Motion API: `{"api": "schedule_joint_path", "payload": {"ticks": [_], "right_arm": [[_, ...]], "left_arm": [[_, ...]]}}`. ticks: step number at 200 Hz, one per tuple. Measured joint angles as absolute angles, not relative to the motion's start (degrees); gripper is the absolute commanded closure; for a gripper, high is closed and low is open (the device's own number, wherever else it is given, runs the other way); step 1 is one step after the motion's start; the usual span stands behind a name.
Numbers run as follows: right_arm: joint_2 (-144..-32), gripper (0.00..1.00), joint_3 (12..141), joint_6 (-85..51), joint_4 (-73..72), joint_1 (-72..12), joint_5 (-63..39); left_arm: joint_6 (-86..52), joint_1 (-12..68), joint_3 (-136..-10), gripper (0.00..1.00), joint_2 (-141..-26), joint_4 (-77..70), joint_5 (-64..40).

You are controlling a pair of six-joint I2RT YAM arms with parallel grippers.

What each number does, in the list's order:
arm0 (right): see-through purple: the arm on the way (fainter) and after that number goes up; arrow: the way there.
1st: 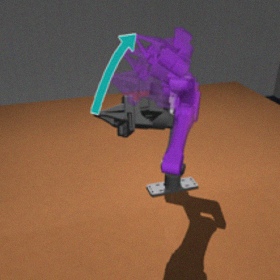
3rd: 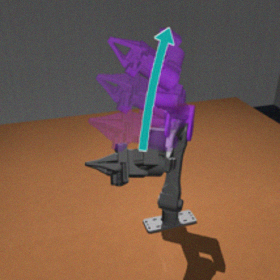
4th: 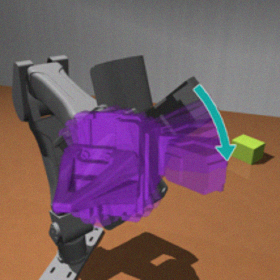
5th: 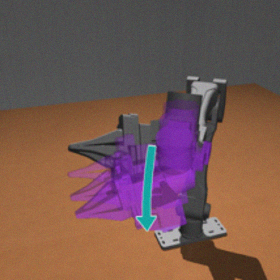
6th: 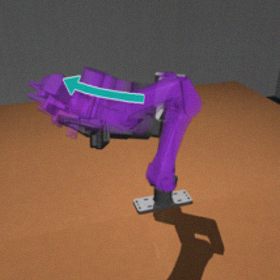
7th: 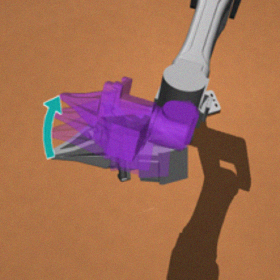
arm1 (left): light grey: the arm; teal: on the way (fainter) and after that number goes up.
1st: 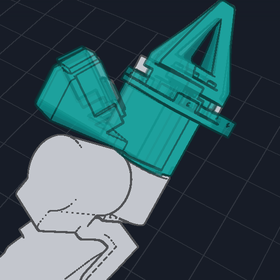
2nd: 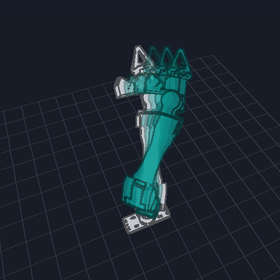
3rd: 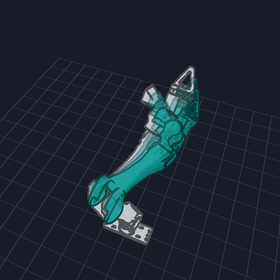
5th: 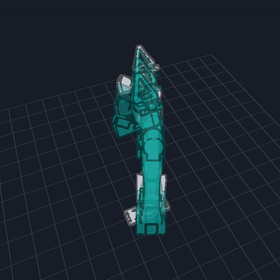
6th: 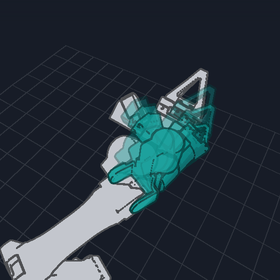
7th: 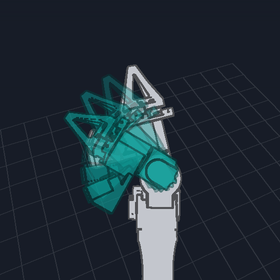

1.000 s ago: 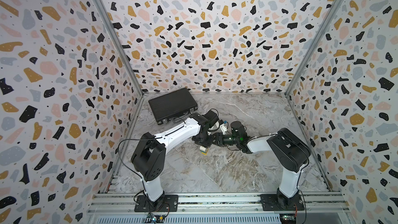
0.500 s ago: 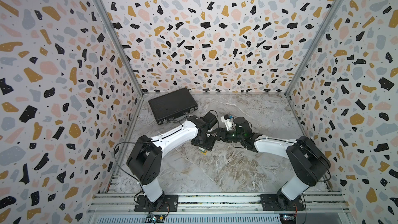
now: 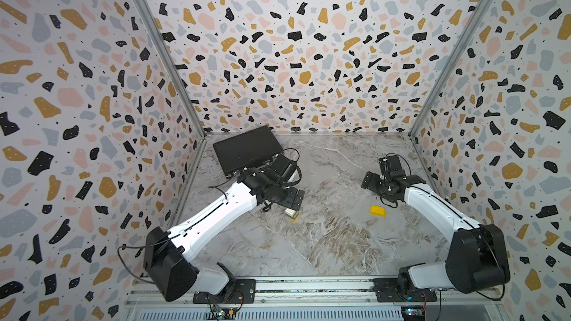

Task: Assemble an ice cream with lego
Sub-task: Assemble the lego brick with the lego brick, then move the lego brick at the center of the board.

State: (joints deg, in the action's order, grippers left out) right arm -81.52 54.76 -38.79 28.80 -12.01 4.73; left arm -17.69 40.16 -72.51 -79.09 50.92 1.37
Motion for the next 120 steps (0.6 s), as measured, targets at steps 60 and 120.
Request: {"api": "schedule_joint_path", "payload": {"ticks": [60, 120], "right_arm": [[-94.9, 0.21, 55.3, -39.5, 34.8, -9.2, 7.0], [-96.7, 0.5, 55.8, -39.0, 33.5, -10.4, 0.5]], "left_arm": [[-17.5, 39.8, -69.7, 0.01, -79.6, 50.8, 0.2], [-17.5, 39.8, -69.6, 0.0, -78.1, 50.4, -1.6]]}}
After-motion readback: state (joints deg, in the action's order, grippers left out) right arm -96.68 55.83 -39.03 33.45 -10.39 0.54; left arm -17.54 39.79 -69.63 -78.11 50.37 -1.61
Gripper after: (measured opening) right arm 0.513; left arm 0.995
